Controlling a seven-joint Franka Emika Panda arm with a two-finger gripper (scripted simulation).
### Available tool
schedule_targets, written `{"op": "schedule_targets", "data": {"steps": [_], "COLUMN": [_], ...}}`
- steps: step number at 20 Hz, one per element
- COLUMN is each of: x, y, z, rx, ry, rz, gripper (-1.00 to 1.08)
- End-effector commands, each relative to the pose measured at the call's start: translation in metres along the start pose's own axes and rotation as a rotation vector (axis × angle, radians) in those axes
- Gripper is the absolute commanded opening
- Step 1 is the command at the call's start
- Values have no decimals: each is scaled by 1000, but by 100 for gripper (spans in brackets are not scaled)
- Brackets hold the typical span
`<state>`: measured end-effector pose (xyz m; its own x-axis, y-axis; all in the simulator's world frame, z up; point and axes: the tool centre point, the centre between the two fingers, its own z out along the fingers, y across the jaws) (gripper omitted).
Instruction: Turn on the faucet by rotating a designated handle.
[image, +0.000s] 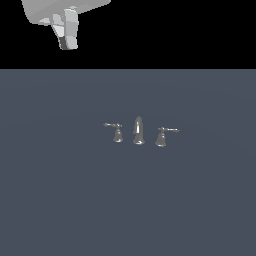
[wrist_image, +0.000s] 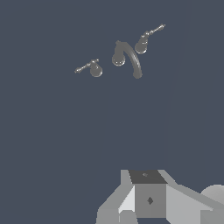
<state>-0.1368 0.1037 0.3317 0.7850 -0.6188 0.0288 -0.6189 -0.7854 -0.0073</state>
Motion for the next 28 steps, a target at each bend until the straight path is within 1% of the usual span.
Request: {"op": "schedule_targets", "data": {"steps": [1, 16, 28], "x": [5, 47, 93], "y": [-11, -66, -99], "z": [13, 82, 141], "rx": [1, -1, -8], "ry": [-2, -11, -13], "rz": [52, 338, 578], "gripper": [-100, -100, -100]}}
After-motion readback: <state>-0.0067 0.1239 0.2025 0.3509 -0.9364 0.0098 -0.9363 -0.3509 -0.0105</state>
